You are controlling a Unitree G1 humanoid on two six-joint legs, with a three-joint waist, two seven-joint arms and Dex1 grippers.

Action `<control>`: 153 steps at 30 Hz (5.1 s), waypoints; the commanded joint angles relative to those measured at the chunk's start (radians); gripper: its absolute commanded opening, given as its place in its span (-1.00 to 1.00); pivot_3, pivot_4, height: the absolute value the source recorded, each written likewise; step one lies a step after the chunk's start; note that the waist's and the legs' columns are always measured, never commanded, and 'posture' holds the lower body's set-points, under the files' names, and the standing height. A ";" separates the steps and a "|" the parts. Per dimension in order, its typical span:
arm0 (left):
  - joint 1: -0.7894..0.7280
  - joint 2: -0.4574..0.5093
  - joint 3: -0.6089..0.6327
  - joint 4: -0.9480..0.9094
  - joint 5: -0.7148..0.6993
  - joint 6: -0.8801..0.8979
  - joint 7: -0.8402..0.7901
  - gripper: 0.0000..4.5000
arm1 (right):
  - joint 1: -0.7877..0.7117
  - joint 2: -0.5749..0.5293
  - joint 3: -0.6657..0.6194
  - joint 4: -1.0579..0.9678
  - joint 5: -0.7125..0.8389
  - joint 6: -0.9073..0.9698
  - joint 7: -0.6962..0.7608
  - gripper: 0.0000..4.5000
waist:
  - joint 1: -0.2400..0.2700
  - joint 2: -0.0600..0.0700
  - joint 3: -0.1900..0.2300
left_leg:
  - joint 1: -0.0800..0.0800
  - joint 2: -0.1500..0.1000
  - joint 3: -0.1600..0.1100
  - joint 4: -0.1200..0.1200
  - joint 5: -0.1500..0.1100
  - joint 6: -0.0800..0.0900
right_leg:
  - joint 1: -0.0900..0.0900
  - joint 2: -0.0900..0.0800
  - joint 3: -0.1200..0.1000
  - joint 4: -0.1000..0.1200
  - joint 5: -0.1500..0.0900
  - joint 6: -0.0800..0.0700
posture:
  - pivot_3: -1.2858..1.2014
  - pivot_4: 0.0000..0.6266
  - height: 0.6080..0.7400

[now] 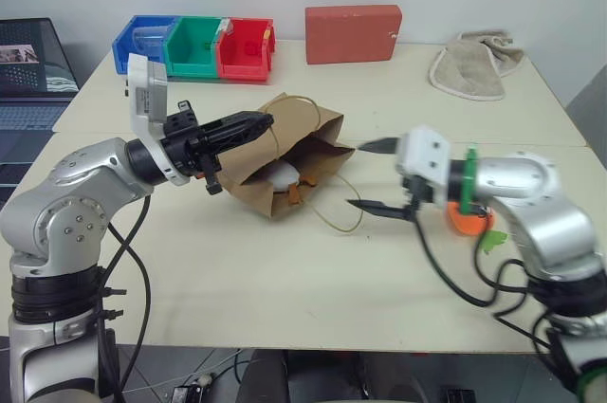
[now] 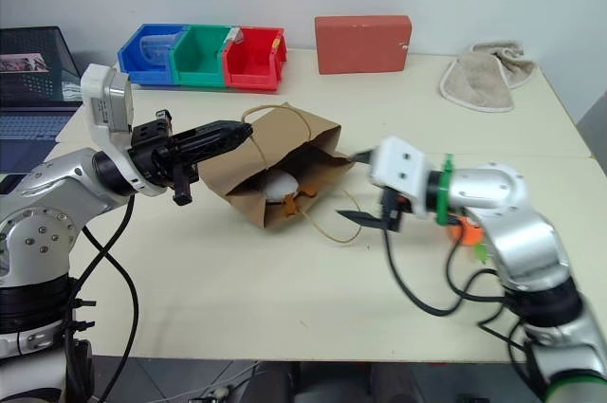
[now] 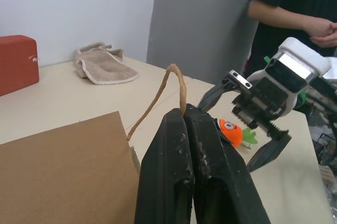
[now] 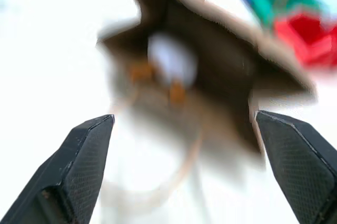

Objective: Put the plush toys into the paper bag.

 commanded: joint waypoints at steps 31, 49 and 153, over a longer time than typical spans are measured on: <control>-0.012 0.016 0.030 -0.004 0.015 -0.004 -0.034 -1.00 | 0.176 -0.187 -0.120 0.182 -0.081 -0.163 -0.038 -0.99 | -0.009 -0.001 0.000 | 0.001 0.000 0.003 0.001 0.000 0.000 | 0.000 0.000 0.003 0.000 0.000 0.000 | 0.03 -0.52 1.00; -0.055 0.006 0.006 -0.014 0.016 -0.005 -0.043 -1.00 | -0.310 0.214 0.315 0.376 -0.185 -0.193 -0.126 -0.99 | -0.009 -0.001 0.001 | 0.001 0.000 0.002 0.001 0.000 0.000 | -0.001 0.000 0.001 0.001 0.000 0.000 | 0.03 -0.52 1.00; -0.192 -0.042 -0.058 0.225 0.228 -0.116 -0.099 0.71 | -0.311 -0.060 -0.374 0.122 0.690 0.661 -0.272 0.99 | -0.006 0.001 0.001 | -0.013 0.000 0.001 0.000 0.000 0.000 | -0.014 0.000 0.000 0.001 0.000 0.000 | 0.03 -0.52 1.00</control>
